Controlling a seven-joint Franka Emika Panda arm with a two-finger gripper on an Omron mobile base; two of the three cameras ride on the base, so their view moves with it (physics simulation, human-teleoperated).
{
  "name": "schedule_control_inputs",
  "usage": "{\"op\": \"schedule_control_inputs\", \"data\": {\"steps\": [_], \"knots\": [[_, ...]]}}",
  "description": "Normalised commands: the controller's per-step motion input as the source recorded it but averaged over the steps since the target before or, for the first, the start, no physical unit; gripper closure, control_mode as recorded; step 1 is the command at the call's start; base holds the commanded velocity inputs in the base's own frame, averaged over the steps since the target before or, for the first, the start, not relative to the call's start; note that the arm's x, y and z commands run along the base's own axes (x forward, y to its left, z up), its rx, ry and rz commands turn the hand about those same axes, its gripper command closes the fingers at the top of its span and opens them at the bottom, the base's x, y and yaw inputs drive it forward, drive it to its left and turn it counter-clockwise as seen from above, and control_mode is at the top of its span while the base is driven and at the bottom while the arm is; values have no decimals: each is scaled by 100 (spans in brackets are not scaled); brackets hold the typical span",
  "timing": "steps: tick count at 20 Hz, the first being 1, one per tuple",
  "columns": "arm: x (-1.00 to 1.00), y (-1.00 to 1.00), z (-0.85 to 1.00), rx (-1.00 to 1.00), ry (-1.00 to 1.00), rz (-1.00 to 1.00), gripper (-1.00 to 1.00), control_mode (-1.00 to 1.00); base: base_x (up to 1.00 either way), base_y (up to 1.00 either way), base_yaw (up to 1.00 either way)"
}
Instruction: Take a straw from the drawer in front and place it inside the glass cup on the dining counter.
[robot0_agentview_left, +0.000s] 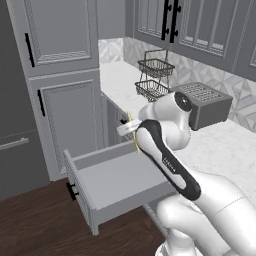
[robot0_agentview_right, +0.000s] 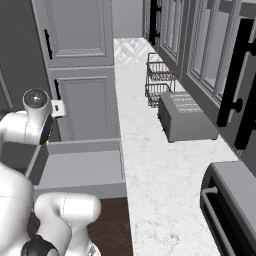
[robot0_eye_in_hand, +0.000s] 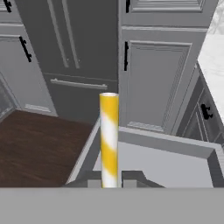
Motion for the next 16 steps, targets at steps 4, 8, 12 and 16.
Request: {"op": "schedule_control_inputs", "data": {"steps": [4, 8, 12, 16], "knots": [[-83, 0, 14, 0, -26, 0, 100, -100, 0, 0, 0], [-47, -1, 36, 0, -22, 1, 100, -100, 0, 0, 0], [-1, -10, 48, 0, -10, 3, 100, -100, 0, 0, 0], [0, -4, 18, 0, -4, 2, 100, -100, 0, 0, 0]]}}
